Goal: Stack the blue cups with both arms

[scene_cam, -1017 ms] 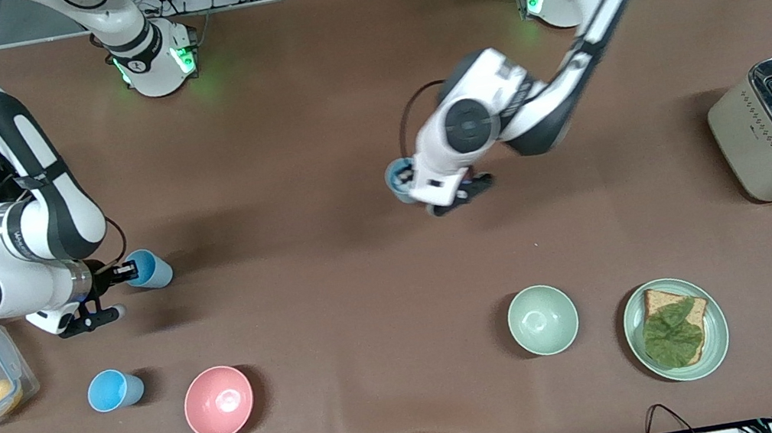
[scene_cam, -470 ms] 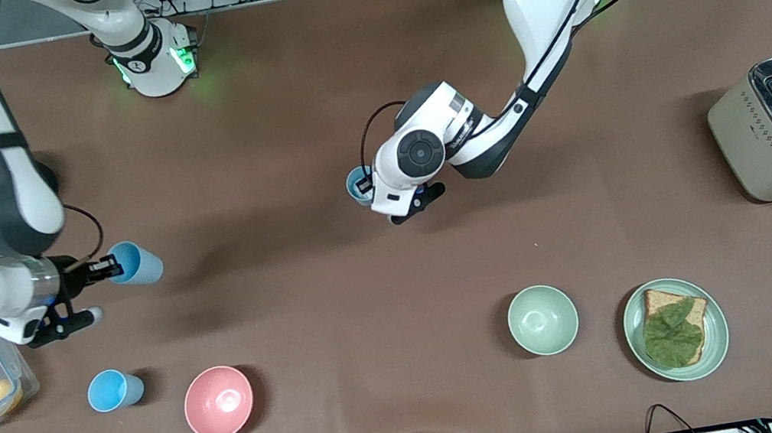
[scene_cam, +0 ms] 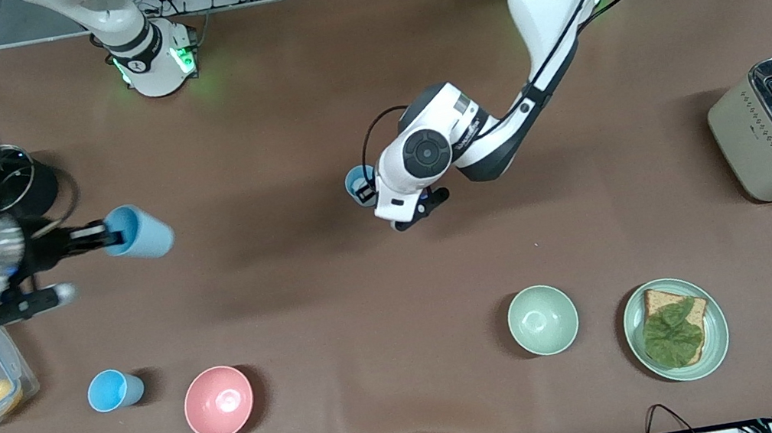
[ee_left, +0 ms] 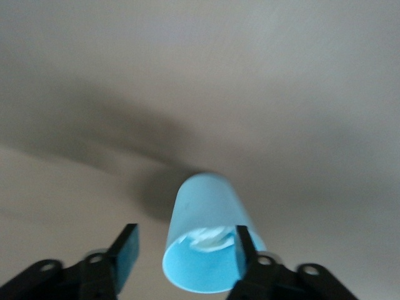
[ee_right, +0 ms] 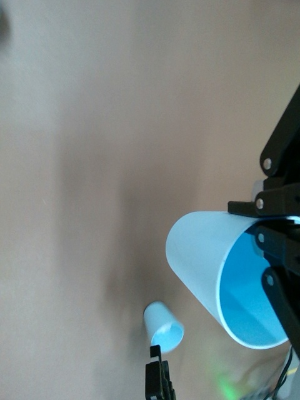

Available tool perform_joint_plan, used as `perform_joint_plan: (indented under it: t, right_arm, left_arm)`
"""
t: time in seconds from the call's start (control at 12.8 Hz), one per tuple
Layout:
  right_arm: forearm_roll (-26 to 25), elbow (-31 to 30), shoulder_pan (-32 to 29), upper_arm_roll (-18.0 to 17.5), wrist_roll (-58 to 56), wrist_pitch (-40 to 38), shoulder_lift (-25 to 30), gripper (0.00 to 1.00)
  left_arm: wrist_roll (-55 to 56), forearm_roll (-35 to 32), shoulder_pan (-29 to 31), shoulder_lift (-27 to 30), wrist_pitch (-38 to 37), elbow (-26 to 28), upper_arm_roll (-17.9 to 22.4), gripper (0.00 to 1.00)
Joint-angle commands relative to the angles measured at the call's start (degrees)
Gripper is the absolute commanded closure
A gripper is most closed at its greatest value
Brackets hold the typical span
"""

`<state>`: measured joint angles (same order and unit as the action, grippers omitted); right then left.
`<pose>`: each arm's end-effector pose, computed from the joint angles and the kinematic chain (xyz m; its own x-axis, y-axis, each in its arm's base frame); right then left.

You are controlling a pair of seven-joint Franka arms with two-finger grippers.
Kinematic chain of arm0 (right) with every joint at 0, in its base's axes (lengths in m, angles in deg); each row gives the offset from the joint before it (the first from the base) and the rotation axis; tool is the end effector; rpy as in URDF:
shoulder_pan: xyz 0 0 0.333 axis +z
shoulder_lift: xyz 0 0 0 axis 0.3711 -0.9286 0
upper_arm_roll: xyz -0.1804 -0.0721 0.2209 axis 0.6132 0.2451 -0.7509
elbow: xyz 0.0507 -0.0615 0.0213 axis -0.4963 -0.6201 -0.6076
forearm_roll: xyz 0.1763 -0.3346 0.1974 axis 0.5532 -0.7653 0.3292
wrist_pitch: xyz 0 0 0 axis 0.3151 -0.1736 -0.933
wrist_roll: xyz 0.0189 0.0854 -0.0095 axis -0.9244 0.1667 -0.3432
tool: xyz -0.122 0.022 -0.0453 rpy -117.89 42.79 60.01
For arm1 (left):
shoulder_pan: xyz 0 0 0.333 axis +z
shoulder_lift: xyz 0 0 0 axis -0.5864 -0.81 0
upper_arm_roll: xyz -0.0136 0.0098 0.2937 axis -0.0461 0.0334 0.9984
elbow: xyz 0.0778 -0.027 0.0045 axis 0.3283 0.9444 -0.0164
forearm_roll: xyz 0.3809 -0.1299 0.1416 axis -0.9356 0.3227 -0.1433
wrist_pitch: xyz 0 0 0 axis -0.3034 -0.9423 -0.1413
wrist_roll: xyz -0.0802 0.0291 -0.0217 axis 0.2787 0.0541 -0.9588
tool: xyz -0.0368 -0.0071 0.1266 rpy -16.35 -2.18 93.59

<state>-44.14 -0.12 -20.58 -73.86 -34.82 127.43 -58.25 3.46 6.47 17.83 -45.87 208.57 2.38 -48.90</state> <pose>0.6315 0.1179 0.4436 0.9561 0.0749 -0.2834 -0.0009 -0.9661 -0.2582 0.5004 -0.5227 0.2153 0.8569 0.4142 -0.3067 0.4628 -0.8803 0.1043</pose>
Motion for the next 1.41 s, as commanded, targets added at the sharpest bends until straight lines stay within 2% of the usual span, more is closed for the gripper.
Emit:
perform_joint_plan:
  t: [0.0, 0.23, 0.55, 0.78, 0.86, 0.94, 1.1, 1.17, 1.33]
  right_arm:
    - [0.6, -0.6, 9.4, 0.6, 15.9, 4.3, -0.5, 1.00]
    - [0.0, -1.1, 18.3, 0.7, 28.0, 9.1, -2.7, 1.00]
    - [-0.3, -1.2, 25.6, 0.8, 38.8, 13.8, -7.7, 1.00]
    - [-0.4, -3.5, 30.5, 0.9, 48.1, 20.6, -11.2, 1.00]
    - [-0.4, -4.7, 31.0, 0.8, 49.3, 22.3, -11.3, 1.00]
    - [-0.4, -5.6, 31.5, 0.8, 50.1, 22.9, -11.4, 1.00]
    - [-0.3, -6.3, 32.5, 0.8, 51.5, 23.2, -12.1, 1.00]
    - [-0.2, -6.3, 32.7, 0.8, 52.3, 23.2, -12.7, 1.00]
    - [-0.2, -6.3, 33.7, 0.8, 52.8, 23.2, -13.5, 1.00]
  left_arm:
    - [1.2, -3.4, 3.1, 13.7, -8.9, 1.2, 1.5, 0.00]
    - [-6.4, -4.1, 12.2, 23.7, -15.6, 1.2, 1.4, 0.00]
    - [-37.7, -4.0, 27.6, 33.4, -29.1, 1.2, 1.2, 0.00]
    - [-48.9, -3.2, 34.3, 38.1, -32.4, 1.1, 1.2, 0.00]
    - [-52.7, -2.9, 34.9, 39.8, -33.1, 1.0, 1.9, 0.00]
    - [-56.7, -2.5, 33.6, 41.9, -33.2, 1.4, 6.0, 0.00]
    - [-60.8, -2.6, 26.5, 44.1, -33.3, 1.8, 14.4, 0.00]
    - [-60.9, -2.6, 24.6, 44.4, -34.5, 1.6, 16.7, 0.00]
    - [-60.9, -2.6, 24.3, 44.8, -35.5, 1.4, 17.7, 0.00]
